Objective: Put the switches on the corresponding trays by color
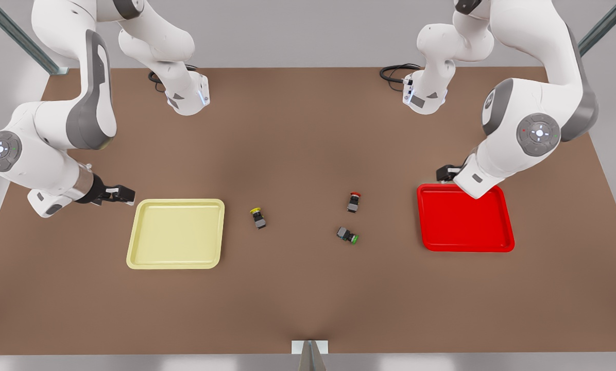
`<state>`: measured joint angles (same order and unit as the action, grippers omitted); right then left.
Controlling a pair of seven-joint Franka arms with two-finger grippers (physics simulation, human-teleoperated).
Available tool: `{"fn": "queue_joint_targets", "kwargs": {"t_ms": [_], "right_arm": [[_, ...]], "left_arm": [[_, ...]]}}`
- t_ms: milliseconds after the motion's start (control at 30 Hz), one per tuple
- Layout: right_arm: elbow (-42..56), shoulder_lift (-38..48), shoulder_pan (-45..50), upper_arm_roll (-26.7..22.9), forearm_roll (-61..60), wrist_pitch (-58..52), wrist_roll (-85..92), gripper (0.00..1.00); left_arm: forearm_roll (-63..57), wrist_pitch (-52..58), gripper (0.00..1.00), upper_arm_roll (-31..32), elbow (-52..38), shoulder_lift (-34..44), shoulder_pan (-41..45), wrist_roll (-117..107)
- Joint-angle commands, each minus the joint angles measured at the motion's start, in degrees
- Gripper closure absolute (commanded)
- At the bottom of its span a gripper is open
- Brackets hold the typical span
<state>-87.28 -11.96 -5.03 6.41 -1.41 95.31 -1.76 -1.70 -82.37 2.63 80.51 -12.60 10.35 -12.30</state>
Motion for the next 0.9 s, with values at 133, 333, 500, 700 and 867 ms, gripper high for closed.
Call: {"fn": "queue_joint_targets", "kwargs": {"t_ms": [133,333,500,700,867], "right_arm": [[0.0,0.0,0.02,0.0,0.0,-0.04,0.0,0.0],[0.0,0.0,0.11,0.0,0.0,-0.04,-0.09,0.0],[0.0,-0.08,0.98,0.35,0.17,-0.04,-0.09,0.0],[0.26,-9.3,18.03,0.62,0.7,5.58,-0.88,0.0],[-0.09,-18.1,29.19,-0.96,0.7,15.25,-6.85,0.0]], "left_arm": [[1.35,-1.12,0.0,3.6,0.09,-6.02,2.13,-0.7],[1.61,-19.56,0.0,7.38,0.61,-18.77,12.24,-4.04],[1.7,-35.93,0.0,7.47,14.06,-19.56,12.41,-3.16],[1.26,-45.33,0.0,7.38,26.19,-19.04,13.64,-3.16],[1.7,-48.67,0.0,7.3,26.54,-21.94,14.0,-4.04]]}}
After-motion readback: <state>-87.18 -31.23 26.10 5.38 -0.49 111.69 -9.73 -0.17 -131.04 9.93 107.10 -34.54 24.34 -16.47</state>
